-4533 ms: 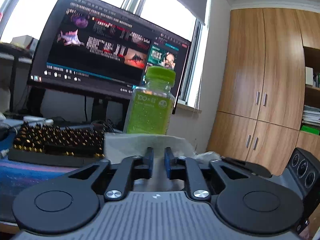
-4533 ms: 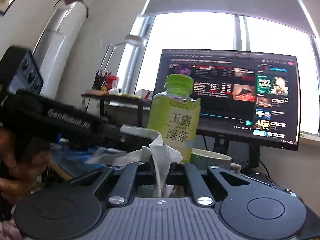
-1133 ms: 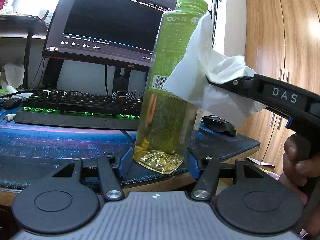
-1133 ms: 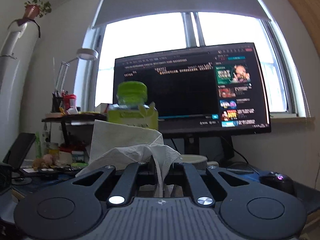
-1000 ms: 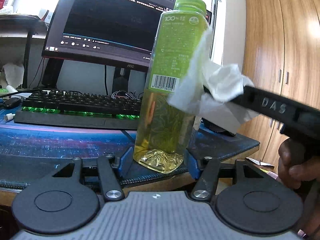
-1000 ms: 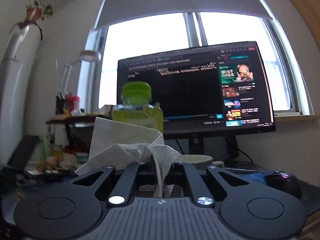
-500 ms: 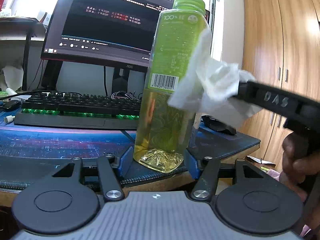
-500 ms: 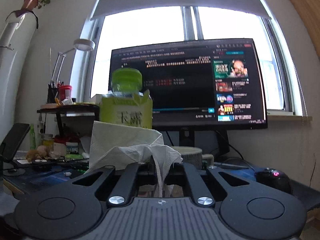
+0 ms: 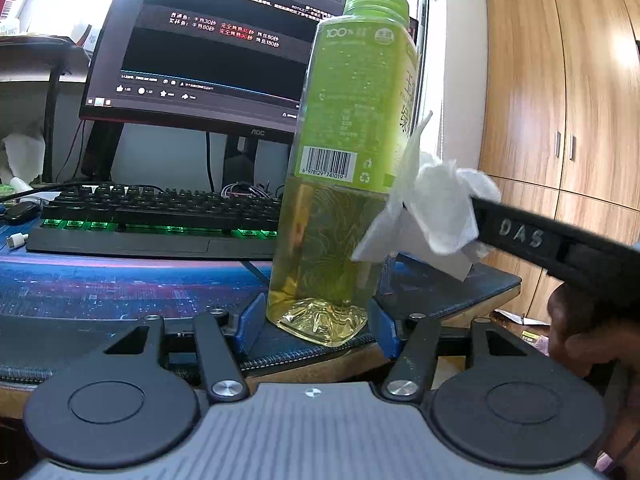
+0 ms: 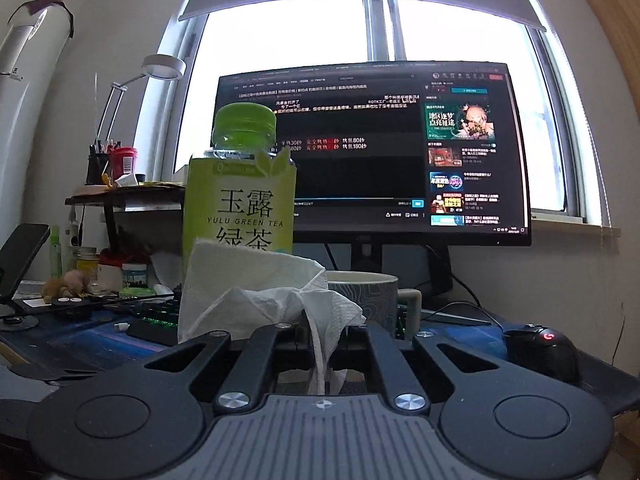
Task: Clean container
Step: 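Rub the tissue up and down the bottle with the left tool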
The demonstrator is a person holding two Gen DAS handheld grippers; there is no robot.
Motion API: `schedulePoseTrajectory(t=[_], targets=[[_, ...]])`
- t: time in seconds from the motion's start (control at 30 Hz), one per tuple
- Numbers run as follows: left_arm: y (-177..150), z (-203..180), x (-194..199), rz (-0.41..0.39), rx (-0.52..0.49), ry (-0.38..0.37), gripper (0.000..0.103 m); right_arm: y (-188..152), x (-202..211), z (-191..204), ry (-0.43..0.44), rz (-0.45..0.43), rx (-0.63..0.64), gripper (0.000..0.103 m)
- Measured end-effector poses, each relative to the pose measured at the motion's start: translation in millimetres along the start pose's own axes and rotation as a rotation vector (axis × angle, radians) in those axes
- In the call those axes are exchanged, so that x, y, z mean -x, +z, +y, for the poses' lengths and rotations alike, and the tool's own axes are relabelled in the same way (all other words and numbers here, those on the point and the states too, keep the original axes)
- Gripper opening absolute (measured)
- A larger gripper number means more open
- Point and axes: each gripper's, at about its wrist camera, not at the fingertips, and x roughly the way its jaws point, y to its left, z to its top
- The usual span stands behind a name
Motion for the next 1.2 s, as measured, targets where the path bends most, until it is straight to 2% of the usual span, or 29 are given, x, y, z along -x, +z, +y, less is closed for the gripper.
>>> schedulePoseTrajectory(t=[0.3,0.47,0.67,0.8,1.03,1.2], targets=[[0,0,0,0.003,-0.003,0.0,0.062,14,16,9,0.031,-0.085,0.015,0.007],[0,1,0,0.002,-0.006,0.0,0.062,7,5,9,0.008,-0.035,0.039,0.007],[-1,0,-1,-0.001,-0.005,0.001,0.062,-4,-5,-1,-0.006,0.025,0.007,0.007],[-1,0,0,-0.003,-0.004,0.001,0.062,-2,-1,0,0.002,0.006,0.005,0.007],[-1,-1,0,-0.005,-0.003,0.002,0.062,9,16,3,0.046,-0.093,-0.016,0.007],[-1,-1,1,-0.007,-0.003,0.0,0.062,8,10,5,0.035,-0.068,-0.01,0.007]])
